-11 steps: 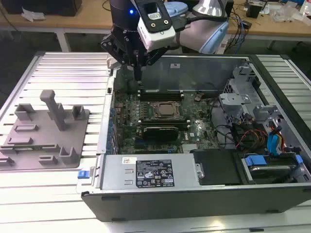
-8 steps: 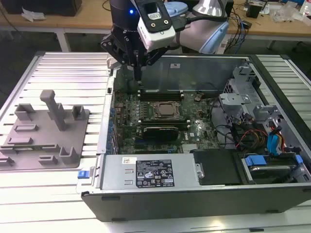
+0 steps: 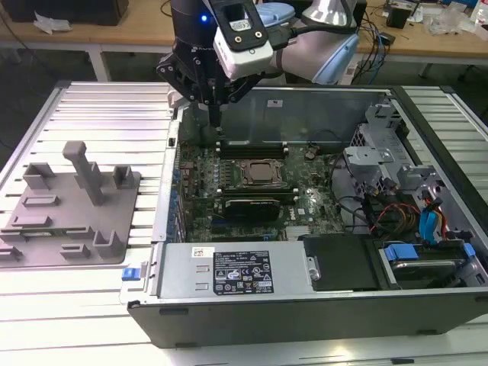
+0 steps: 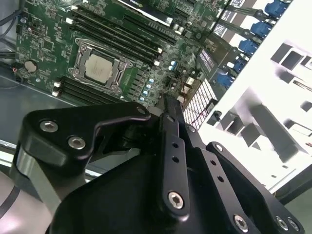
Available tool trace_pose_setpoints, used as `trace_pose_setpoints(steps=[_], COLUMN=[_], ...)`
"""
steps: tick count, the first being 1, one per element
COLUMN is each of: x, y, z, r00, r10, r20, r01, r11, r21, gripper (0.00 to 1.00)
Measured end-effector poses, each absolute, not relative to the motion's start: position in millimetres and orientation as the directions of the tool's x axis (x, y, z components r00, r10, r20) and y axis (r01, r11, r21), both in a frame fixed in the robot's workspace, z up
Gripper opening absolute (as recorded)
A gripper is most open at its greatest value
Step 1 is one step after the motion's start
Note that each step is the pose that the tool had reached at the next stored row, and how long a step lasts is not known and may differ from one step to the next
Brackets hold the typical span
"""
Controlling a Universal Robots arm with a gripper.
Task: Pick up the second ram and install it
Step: 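Reach for the second ram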
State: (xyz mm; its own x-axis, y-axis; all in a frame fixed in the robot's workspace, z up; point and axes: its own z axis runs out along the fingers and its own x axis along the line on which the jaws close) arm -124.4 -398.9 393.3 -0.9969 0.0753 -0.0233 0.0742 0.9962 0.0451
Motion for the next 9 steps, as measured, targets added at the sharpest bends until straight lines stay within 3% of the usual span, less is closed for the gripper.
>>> trace_pose_setpoints(steps=[9], x=[-148.1], y=[-398.9], z=[393.3], r00=[-0.997], r10=[0.075], r20=[-0.023], r01=[0.074], r11=[0.996], r21=[0.045], gripper=[0.08])
